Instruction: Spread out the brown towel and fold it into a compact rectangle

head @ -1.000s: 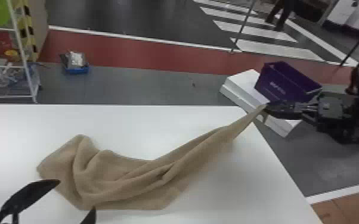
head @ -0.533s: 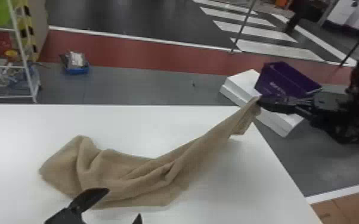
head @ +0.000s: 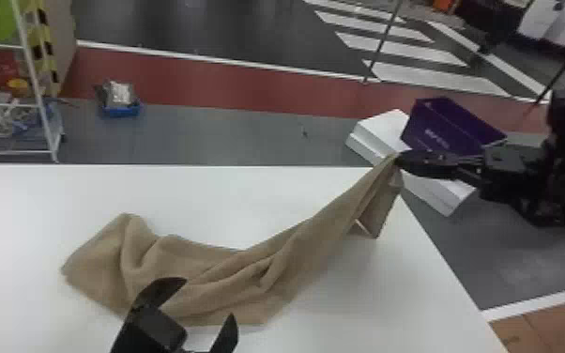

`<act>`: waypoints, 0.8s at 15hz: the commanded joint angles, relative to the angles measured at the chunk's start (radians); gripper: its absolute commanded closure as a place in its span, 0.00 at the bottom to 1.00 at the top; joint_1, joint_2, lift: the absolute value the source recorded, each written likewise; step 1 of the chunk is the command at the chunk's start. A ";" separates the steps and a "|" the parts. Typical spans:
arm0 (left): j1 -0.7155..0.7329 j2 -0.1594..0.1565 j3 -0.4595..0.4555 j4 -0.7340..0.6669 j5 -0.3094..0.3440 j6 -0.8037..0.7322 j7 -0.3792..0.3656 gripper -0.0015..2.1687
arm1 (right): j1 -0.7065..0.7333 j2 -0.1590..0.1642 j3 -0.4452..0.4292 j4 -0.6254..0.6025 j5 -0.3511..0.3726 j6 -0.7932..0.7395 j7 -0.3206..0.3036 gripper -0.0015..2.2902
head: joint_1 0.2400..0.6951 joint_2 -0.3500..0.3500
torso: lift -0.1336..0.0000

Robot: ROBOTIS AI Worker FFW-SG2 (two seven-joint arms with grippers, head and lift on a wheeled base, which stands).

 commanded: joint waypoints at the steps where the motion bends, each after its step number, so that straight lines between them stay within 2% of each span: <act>1: -0.040 0.004 -0.034 0.015 -0.024 -0.006 -0.004 0.09 | 0.010 0.002 -0.006 -0.011 -0.004 0.004 0.001 0.54 | 1.00 0.00 | 0.07; 3: -0.089 0.001 -0.065 0.072 -0.048 0.074 -0.005 0.10 | 0.013 0.004 -0.012 -0.019 -0.017 0.010 0.001 0.54 | 1.00 0.00 | 0.07; 5: -0.140 0.000 -0.075 0.127 -0.062 0.175 -0.007 0.16 | 0.016 0.012 -0.023 -0.028 -0.021 0.013 0.001 0.54 | 1.00 0.00 | 0.07; 7: -0.165 -0.003 -0.075 0.157 -0.096 0.218 0.015 0.35 | 0.017 0.012 -0.029 -0.030 -0.030 0.013 0.001 0.54 | 1.00 0.00 | 0.07; 8: -0.165 -0.002 -0.069 0.157 -0.127 0.218 0.049 0.50 | 0.019 0.012 -0.035 -0.030 -0.033 0.013 0.001 0.54 | 1.00 0.00 | 0.07; 9: -0.163 0.003 -0.066 0.146 -0.142 0.218 0.079 0.59 | 0.022 0.012 -0.046 -0.030 -0.040 0.013 0.001 0.54 | 1.00 0.00 | 0.07; 11: -0.119 0.007 -0.022 0.063 -0.156 0.206 0.096 0.65 | 0.043 0.013 -0.081 -0.030 -0.052 0.004 0.003 0.54 | 1.00 0.00 | 0.07; 12: -0.085 0.020 0.006 -0.008 -0.157 0.185 0.096 0.73 | 0.059 0.012 -0.093 -0.030 -0.067 -0.003 0.007 0.54 | 1.00 0.00 | 0.07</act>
